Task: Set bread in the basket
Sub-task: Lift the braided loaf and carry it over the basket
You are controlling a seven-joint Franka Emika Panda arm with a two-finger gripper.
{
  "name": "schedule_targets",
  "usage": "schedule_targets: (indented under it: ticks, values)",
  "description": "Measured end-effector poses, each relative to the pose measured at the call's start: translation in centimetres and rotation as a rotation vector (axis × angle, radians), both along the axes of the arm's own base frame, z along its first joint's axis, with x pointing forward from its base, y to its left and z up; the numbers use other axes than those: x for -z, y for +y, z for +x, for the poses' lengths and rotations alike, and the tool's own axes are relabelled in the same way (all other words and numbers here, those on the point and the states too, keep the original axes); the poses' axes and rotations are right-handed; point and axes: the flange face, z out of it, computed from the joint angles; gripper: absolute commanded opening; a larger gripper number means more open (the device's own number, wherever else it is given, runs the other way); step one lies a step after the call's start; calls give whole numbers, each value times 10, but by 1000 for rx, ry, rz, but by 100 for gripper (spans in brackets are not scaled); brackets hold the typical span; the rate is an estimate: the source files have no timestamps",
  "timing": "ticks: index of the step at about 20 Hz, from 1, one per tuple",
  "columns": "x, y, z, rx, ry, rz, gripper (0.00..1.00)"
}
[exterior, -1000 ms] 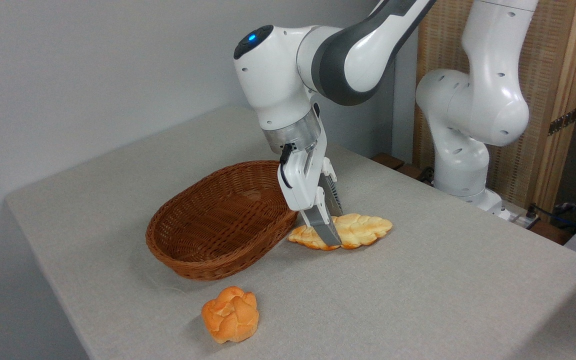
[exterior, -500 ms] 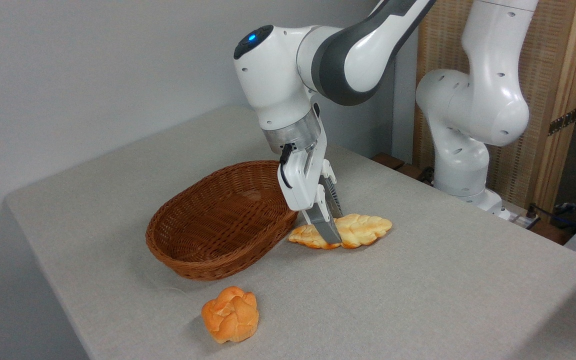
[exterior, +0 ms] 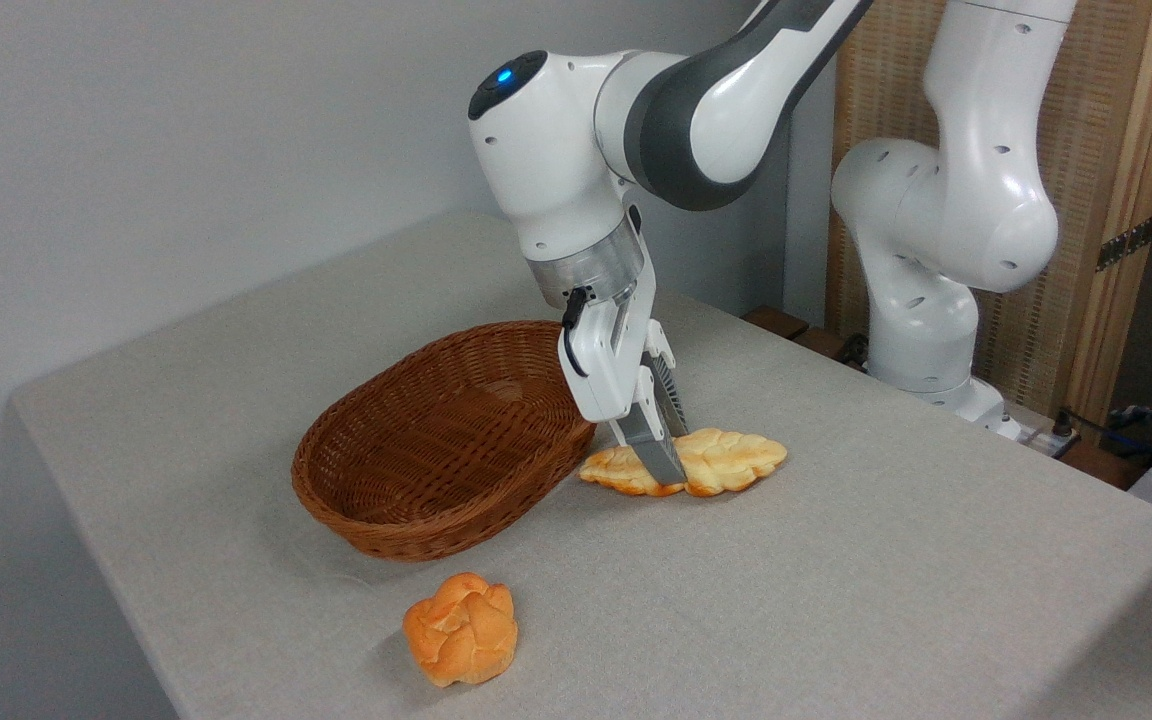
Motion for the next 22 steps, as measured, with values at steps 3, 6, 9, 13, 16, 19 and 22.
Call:
schedule_targets:
  ticks: [3,6,9,13,16,19,22]
  values:
    - [-8,1,0,-6,13,5,35]
    - [-24,3,4,-14,10,6,35]
    - [-46,11,10,-37,13,6,36]
    - [-83,40,25,-93,-47,-22,35]
    - [-97,38,30,-139,-72,-76,35]
    - [-102,29,32,-275,-77,-164,35]
    - [-104,21,39,-417,-97,-230,35]
